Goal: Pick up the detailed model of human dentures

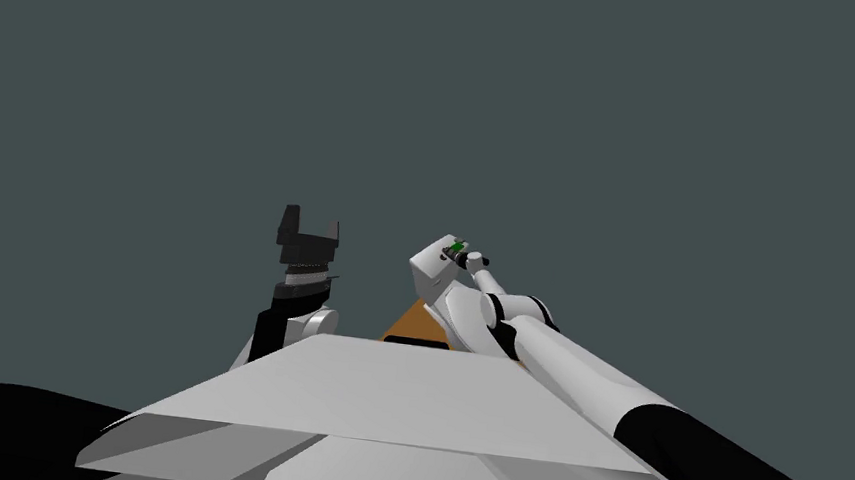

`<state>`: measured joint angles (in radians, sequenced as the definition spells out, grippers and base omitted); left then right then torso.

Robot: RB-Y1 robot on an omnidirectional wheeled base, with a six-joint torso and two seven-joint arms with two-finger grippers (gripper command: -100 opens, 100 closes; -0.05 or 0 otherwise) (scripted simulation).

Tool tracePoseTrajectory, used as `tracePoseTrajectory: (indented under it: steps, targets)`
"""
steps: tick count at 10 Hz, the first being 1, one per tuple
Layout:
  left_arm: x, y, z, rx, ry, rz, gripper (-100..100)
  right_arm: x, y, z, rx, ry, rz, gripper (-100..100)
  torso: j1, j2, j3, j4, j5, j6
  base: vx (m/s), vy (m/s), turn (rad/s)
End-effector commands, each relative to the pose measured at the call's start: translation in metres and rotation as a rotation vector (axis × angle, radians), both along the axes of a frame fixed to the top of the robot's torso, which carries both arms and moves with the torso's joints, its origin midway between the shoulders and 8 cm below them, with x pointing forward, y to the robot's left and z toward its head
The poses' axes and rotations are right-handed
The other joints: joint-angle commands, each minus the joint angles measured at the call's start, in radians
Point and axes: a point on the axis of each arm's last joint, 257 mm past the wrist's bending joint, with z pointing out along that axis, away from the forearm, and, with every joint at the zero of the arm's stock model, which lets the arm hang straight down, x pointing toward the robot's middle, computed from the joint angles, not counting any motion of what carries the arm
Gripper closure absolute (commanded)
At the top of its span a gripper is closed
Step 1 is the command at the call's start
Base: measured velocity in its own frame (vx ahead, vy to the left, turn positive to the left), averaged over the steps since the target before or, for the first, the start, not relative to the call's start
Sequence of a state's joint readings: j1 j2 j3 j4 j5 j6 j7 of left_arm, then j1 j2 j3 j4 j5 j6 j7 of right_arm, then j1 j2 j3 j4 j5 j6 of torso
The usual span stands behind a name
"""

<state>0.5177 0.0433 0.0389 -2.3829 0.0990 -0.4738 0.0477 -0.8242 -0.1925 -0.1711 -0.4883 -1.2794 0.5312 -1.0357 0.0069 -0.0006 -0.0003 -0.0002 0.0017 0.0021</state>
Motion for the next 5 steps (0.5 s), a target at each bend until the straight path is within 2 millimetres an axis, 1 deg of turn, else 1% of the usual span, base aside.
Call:
tracePoseTrajectory:
  steps: [1, 2, 3, 4, 5]
  targets:
    - [0.000, 0.000, 0.000, 0.000, 0.000, 0.000, 0, -0.004, -0.008, 0.001, -0.002, -0.002, 0.024, 100, 0.000, 0.000, 0.000, 0.000, 0.000, 0.000, 0.002, 0.129, -0.127]
    - [0.000, 0.000, 0.000, 0.000, 0.000, 0.000, 0, -0.006, -0.014, 0.001, -0.007, -0.003, 0.038, 100, 0.001, 0.000, 0.000, 0.000, 0.000, -0.001, -0.009, 0.131, -0.120]
    - [0.000, 0.000, 0.000, 0.000, 0.000, 0.000, 0, -0.005, -0.013, 0.003, 0.007, -0.004, 0.034, 100, 0.001, 0.001, 0.001, 0.000, 0.000, -0.001, -0.013, 0.087, -0.051]
    - [0.000, 0.000, 0.000, 0.000, 0.000, 0.000, 0, -0.007, -0.019, 0.005, 0.006, -0.006, 0.047, 100, 0.000, 0.001, 0.001, 0.001, 0.000, -0.002, -0.004, 0.074, -0.056]
    - [0.000, 0.000, 0.000, 0.000, 0.000, 0.000, 0, -0.006, -0.016, 0.004, 0.004, -0.004, 0.040, 100, -0.001, 0.001, 0.001, 0.001, 0.000, -0.001, 0.001, 0.037, -0.026]
